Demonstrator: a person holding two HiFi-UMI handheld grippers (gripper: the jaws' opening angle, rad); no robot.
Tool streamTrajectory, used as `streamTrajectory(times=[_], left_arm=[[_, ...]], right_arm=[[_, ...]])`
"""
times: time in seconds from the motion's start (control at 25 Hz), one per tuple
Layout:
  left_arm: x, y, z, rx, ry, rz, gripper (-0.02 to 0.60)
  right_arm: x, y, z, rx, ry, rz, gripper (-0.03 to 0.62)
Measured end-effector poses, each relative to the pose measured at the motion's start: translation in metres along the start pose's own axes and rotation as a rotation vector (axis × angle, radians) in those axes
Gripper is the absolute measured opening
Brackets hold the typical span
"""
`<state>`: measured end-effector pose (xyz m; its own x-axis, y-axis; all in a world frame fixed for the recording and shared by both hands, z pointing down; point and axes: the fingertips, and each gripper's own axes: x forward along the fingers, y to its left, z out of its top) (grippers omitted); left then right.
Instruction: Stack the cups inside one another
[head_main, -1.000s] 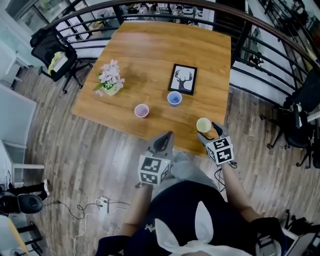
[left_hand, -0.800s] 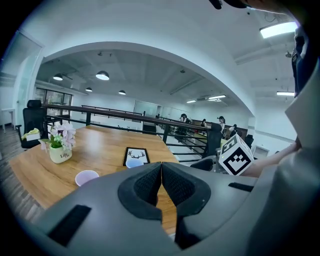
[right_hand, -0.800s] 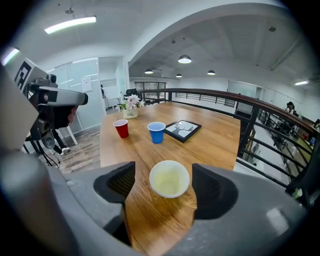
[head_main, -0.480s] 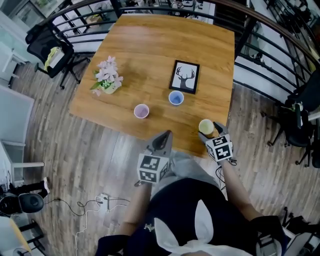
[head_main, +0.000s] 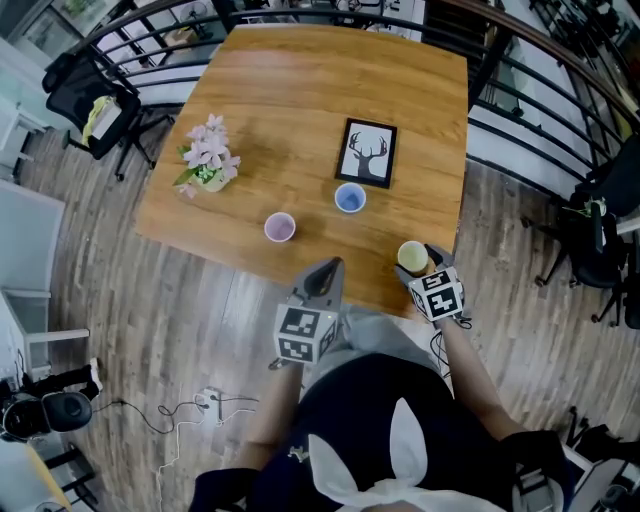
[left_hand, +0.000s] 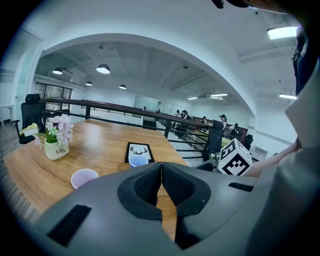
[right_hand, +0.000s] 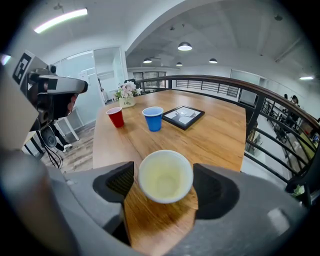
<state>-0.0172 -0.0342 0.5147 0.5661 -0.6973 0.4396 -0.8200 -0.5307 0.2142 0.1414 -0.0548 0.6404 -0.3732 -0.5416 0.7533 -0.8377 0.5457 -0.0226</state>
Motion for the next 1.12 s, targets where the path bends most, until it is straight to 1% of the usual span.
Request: streamTrajectory(times=[0.36, 0.52, 0.6, 0.84, 1.12], left_arm=[[0.0073, 0.0009, -0.0035, -0.001, 0.013, -0.006, 0.018], [0.0074, 0.002, -0.0021, -0.01, 0.013, 0.0, 0.018], [0.0076, 0.0013, -0.0027, -0.014, 0.011, 0.0, 0.018], [0.0087, 0.0012, -0.0063, -0.02, 0.008, 0.0, 0.018], [0.0084, 0.0, -0.0076, -0.015, 0.011, 0.003, 0.018]], right_arm=[[0.0027, -0.0008, -0.0021, -0.025, 0.012, 0.012, 0.367], [0.0019, -0.0019, 0.0005, -0.031, 0.008, 0.017, 0.359], [0.0007, -0.0028, 0.0025, -0.036, 0.002, 0.018, 0.342], [0.0019, -0.0006, 0.0009, -0.053, 0.012, 0.035, 0.341], [-0.0022, -0.0002, 0.003, -0.063, -0.002, 0.036, 0.339]])
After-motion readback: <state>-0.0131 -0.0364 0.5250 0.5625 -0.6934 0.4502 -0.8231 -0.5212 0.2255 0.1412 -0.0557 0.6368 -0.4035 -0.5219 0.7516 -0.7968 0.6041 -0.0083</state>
